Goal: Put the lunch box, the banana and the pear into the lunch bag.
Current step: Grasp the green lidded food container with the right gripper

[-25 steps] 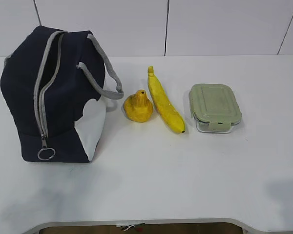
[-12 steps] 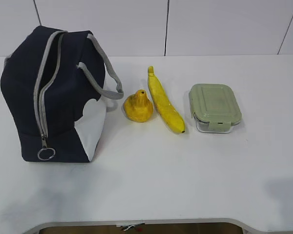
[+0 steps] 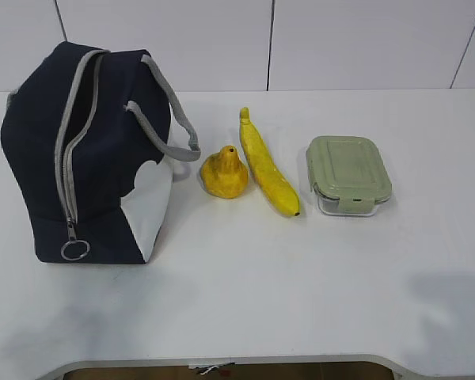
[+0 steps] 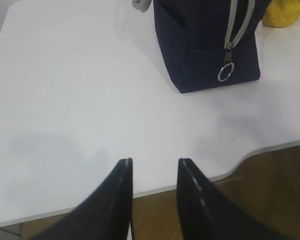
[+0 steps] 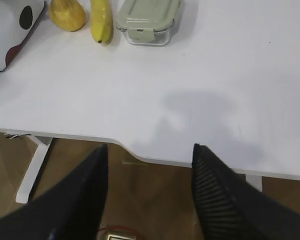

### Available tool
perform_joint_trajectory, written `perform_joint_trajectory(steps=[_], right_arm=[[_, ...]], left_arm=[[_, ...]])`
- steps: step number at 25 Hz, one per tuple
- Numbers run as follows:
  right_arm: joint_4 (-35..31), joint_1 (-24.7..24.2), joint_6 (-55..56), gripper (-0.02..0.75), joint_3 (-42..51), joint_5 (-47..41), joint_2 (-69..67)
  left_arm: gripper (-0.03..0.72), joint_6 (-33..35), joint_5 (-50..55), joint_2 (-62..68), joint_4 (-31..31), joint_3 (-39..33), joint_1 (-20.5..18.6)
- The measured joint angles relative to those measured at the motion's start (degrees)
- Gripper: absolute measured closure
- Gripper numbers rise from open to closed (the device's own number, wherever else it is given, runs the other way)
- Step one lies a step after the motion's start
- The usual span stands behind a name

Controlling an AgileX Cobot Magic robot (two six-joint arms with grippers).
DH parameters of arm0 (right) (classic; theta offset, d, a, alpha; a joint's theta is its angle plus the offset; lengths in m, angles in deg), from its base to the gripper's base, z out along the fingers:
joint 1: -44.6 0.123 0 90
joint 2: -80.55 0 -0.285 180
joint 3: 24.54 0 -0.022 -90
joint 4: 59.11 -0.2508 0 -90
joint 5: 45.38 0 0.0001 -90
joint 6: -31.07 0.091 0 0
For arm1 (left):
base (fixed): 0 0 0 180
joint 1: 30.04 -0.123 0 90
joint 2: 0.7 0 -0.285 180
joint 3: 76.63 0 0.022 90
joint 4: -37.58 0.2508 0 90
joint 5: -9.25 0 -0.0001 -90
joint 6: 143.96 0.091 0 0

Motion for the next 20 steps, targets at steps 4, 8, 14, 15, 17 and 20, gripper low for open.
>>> perform_joint_trajectory(steps=[4, 8, 14, 15, 17, 20], right_arm=[[-1.72, 0.00, 0.00, 0.303, -1.15, 0.61, -5.46], [-2.71, 0.00, 0.00, 0.303, -3.59, 1.25, -11.55], [-2.98, 0.00, 0.00, 0.303, -7.65, 1.74, -22.70], [-2.98, 0.00, 0.00, 0.303, -8.31, 1.87, -24.98], [-3.11, 0.00, -0.35, 0.303, -9.62, 1.98, -29.24], [-3.63, 0.00, -1.66, 0.304, -12.27, 2.45, -35.57]], left_arm=[[0.454, 0.00, 0.00, 0.00, 0.00, 0.00, 0.00], [0.454, 0.00, 0.00, 0.00, 0.00, 0.00, 0.00], [0.451, 0.00, 0.00, 0.00, 0.00, 0.00, 0.00], [0.451, 0.00, 0.00, 0.00, 0.00, 0.00, 0.00], [0.451, 0.00, 0.00, 0.00, 0.00, 0.00, 0.00], [0.451, 0.00, 0.00, 0.00, 0.00, 0.00, 0.00]])
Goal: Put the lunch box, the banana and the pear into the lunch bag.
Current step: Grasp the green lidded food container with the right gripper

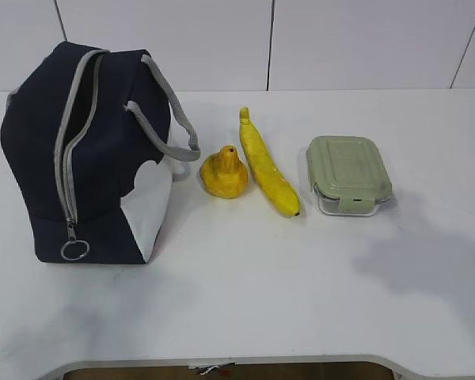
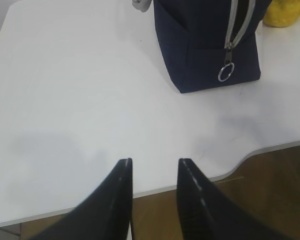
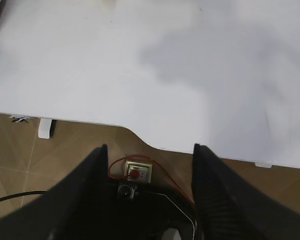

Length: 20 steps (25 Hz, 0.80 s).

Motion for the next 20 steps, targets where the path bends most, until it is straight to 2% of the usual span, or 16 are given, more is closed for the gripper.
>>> perform_joint_trajectory(steps=[11, 20], right_arm=[[-6.17, 0.00, -8.48, 0.304, -12.53, 2.33, -20.04], [-15.48, -0.50, -17.74, 0.304, -20.96, 2.05, -33.55]], left_arm=[[0.450, 0.00, 0.00, 0.00, 0.00, 0.00, 0.00], [0.450, 0.00, 0.00, 0.00, 0.00, 0.00, 0.00]])
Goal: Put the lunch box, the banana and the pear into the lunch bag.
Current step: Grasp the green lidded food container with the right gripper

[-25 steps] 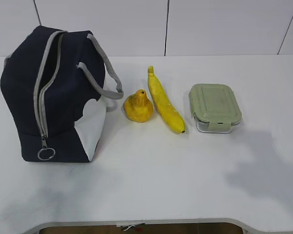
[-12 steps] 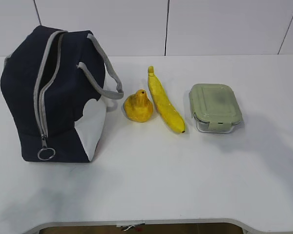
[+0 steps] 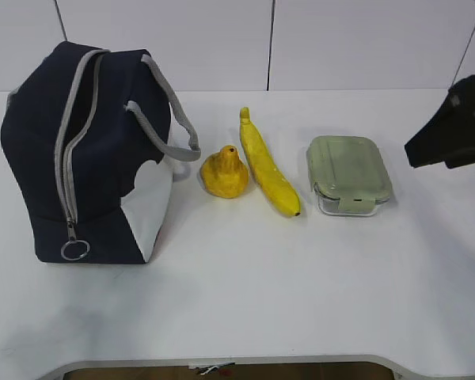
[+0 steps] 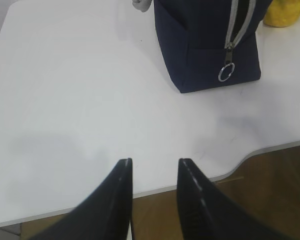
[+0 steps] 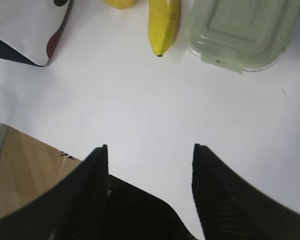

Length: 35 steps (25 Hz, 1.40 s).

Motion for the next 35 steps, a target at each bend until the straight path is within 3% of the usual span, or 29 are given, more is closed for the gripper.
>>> perform_joint_trajectory(steps=[17, 23, 35], right_arm=[[-30.49, -16.74, -24.47, 0.304, -3.85, -9.13, -18.15], [-32.35, -21.27, -26.03, 0.304, -7.16, -9.01, -24.18], [-32.00, -21.88, -24.76, 0.304, -8.37, -8.90, -26.49]], left_arm=[[0.449, 0.00, 0.00, 0.00, 0.00, 0.00, 0.00], [0.449, 0.00, 0.00, 0.00, 0.00, 0.00, 0.00], [0.449, 0.00, 0.00, 0.00, 0.00, 0.00, 0.00]])
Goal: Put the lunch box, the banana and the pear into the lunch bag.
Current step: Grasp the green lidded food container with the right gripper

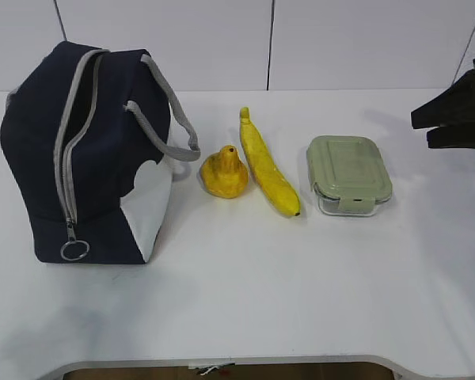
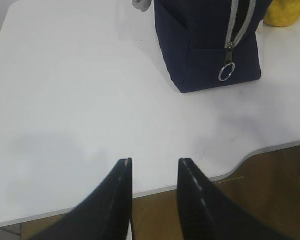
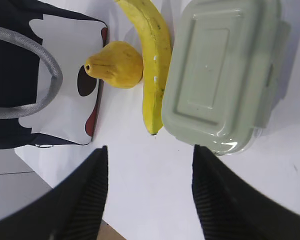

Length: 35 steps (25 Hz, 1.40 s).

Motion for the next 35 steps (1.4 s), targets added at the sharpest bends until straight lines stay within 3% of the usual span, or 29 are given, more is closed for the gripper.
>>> perform_joint_trajectory(steps=[5, 11, 14, 35], right_arm=[[0.98, 0.00, 3.57, 0.300, -1.39, -0.11, -1.08], [6.92, 0.00, 11.07, 0.183, -7.89, -0.11, -6.76], [7.20, 0.00, 11.83, 0.167, -10.72, -0.11, -9.53], [7.19, 4.27, 12.05, 0.165, -21.46, -0.11, -24.24]], left_arm=[[0.449, 0.00, 0.00, 0.00, 0.00, 0.00, 0.00], [0.449, 0.00, 0.00, 0.00, 0.00, 0.00, 0.00], [0.449, 0.00, 0.00, 0.00, 0.00, 0.00, 0.00], [0.449, 0.00, 0.00, 0.00, 0.10, 0.00, 0.00]])
